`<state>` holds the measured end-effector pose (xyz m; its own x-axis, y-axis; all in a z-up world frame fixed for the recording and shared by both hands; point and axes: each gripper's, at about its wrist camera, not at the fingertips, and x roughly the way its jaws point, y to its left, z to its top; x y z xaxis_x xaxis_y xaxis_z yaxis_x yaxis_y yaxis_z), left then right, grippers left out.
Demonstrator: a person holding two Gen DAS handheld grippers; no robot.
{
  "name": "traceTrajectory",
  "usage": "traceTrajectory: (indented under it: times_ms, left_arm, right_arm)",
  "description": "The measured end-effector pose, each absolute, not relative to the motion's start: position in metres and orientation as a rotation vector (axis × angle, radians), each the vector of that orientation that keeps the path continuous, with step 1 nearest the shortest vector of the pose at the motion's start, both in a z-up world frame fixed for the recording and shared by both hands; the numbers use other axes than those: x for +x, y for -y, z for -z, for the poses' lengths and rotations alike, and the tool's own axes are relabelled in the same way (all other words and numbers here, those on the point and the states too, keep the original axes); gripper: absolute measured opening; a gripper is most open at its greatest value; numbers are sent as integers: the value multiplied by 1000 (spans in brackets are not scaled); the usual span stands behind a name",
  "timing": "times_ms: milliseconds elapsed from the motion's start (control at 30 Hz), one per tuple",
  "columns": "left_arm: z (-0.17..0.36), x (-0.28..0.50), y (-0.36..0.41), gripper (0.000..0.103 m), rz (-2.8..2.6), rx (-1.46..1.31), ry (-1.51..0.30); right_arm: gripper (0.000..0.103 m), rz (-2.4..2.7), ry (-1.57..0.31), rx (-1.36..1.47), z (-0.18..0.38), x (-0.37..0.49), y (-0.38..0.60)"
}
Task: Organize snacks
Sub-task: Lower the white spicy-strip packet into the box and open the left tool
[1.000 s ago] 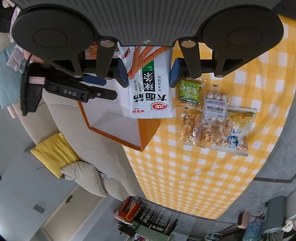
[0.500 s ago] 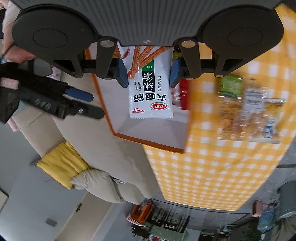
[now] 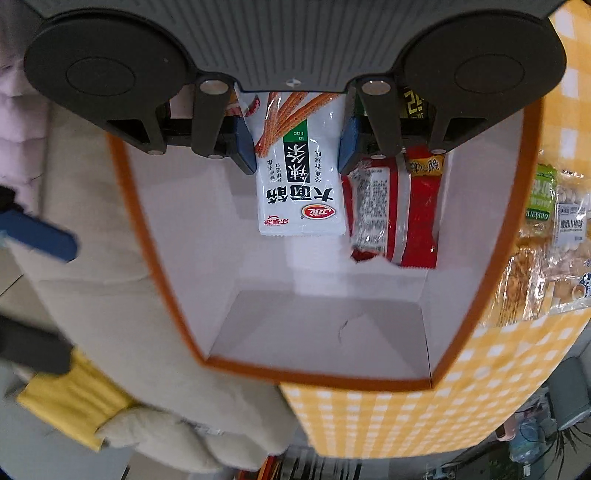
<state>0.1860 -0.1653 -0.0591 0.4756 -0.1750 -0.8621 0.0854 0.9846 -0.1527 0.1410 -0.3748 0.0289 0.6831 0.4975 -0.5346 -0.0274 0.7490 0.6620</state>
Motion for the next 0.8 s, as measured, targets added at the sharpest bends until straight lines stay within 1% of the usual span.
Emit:
traceTrajectory:
  times_ms: [200, 333, 367, 433, 567, 733, 800]
  left_arm:
    - [64, 193, 176, 56, 130, -60, -1109]
    - [63, 194, 177, 68, 92, -34, -1113]
    - [63, 194, 176, 73, 94, -45, -1122]
    - [64, 195, 171, 78, 103, -68, -1146]
    - [60, 190, 167, 79, 95, -77, -1152]
    - [38, 180, 160, 79, 105, -77, -1133]
    - [29, 178, 156, 82, 87, -79, -1131]
  right_arm:
    - [85, -310, -787, 711, -20, 144, 384]
    - [85, -304, -814, 752, -14, 149, 385]
    - [85, -306, -815, 753, -13, 149, 385]
    - [85, -307, -816, 752, -13, 150, 385]
    - [85, -313, -823, 744, -12, 151, 384]
    - [85, -321, -833, 707, -15, 148, 381]
    - [85, -328, -834, 676, -18, 147, 378]
